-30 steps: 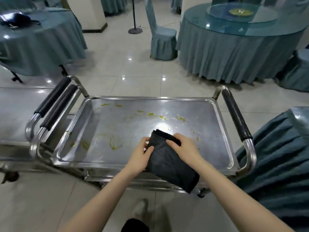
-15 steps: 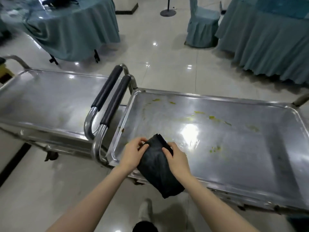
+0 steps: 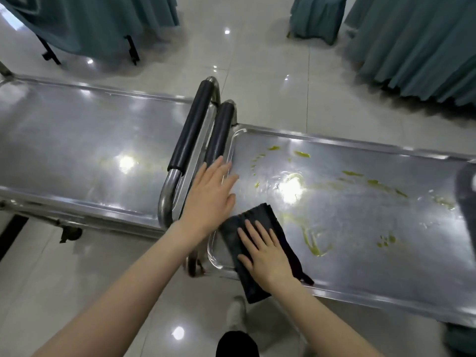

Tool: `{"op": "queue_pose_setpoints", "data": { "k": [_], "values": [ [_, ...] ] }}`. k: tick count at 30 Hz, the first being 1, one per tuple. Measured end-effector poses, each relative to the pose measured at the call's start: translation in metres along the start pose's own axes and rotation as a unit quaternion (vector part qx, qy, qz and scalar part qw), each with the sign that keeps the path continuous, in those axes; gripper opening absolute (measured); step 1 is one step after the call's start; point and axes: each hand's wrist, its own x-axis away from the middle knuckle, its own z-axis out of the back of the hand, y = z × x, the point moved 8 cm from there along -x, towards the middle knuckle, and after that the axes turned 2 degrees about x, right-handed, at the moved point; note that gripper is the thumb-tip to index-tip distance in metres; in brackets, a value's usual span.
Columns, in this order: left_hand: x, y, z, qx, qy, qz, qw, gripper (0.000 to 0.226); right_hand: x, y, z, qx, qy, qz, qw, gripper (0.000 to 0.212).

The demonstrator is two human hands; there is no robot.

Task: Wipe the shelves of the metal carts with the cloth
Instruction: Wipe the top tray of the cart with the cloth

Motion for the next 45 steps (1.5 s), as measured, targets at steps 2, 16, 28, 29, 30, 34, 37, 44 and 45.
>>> {"op": "queue_pose_setpoints", "data": {
  "k": [2, 16, 28, 29, 30, 34, 37, 44, 45],
  "values": [
    [-0.009, -0.022, -0.004, 0.028, -0.013, 0.023, 0.999, 0.044, 0.003, -0.007, -0.005, 0.021, 0.018, -0.011, 1.0, 0.061],
    [-0.009, -0.036, -0.01, 0.154, 0.029, 0.02, 0.987, 0.045, -0.15, 0.008, 0.034, -0.036, 0.057, -0.095, 0.993, 0.059],
    [-0.01, -0.031, -0.005, 0.14, 0.028, 0.022, 0.989, 0.042, -0.066, -0.023, 0.009, -0.019, 0.083, -0.001, 0.996, 0.057],
    [-0.009, -0.032, -0.007, 0.133, 0.028, 0.02, 0.99, 0.042, -0.088, -0.01, 0.019, -0.028, 0.084, -0.033, 0.996, 0.058],
    [-0.009, -0.032, -0.008, 0.124, 0.027, 0.019, 0.992, 0.042, -0.108, 0.003, 0.027, -0.04, 0.077, -0.064, 0.994, 0.058],
    [-0.01, -0.033, -0.01, 0.105, 0.023, 0.026, 0.994, 0.043, -0.128, 0.014, 0.033, -0.043, 0.085, -0.1, 0.99, 0.059],
    [-0.011, -0.03, -0.01, 0.053, 0.019, 0.019, 0.998, 0.046, -0.066, -0.016, 0.009, -0.017, 0.094, -0.022, 0.995, 0.059],
    [-0.016, 0.025, -0.063, 0.033, 0.004, 0.049, 0.998, 0.056, 0.006, -0.002, -0.011, -0.025, 0.102, -0.089, 0.99, 0.052],
    [-0.016, 0.022, -0.081, 0.046, -0.021, 0.062, 0.997, 0.058, 0.004, 0.002, -0.01, -0.03, 0.099, -0.114, 0.988, 0.053]
  ]
}}
